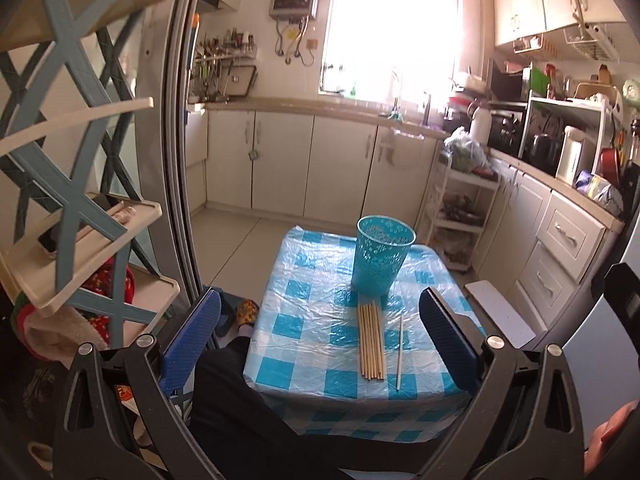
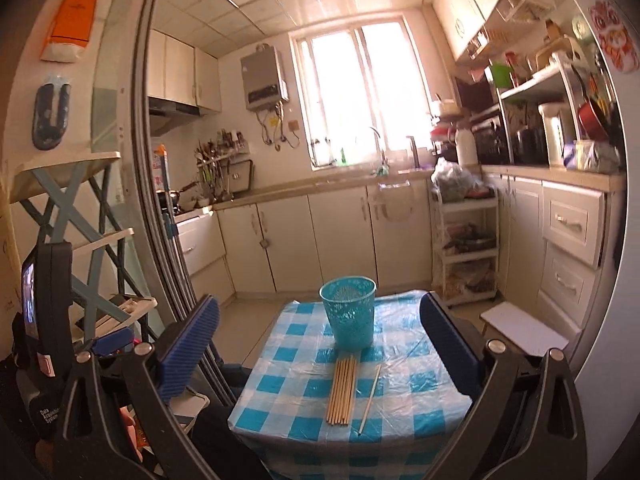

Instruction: Organize utensils

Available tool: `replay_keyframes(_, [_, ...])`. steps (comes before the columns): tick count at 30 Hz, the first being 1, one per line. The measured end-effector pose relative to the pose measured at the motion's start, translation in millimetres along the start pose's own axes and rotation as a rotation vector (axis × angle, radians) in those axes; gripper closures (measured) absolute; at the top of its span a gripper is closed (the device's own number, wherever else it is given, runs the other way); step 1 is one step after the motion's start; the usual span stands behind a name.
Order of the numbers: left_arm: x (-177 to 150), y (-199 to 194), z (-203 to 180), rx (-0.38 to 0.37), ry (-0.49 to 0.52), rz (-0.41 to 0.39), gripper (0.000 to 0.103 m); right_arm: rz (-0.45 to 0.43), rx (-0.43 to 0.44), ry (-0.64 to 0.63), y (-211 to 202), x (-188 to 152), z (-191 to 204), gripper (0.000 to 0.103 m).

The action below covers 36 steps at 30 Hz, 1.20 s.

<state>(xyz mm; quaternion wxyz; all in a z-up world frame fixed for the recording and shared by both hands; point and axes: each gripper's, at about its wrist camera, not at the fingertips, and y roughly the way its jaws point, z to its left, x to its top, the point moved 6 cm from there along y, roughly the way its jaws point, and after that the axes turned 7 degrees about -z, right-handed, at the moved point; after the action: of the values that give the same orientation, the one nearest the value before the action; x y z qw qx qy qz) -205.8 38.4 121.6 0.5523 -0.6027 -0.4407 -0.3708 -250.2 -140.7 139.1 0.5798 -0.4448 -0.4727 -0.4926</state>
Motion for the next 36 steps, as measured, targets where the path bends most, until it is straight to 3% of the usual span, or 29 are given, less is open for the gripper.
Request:
replay_keyframes(8, [9.1,-24.9,0.6,0.002,0.0,-0.059,0.007,-0.048,0.021,-0.015,-22.0,3.6,5.8,0.007])
replay_keyframes(36, [11.5,-41.4,-1.9,0.013,0.004,-0.093,0.007,-0.063,0.042,-0.026,-33.3,9.8,12.4,0.007])
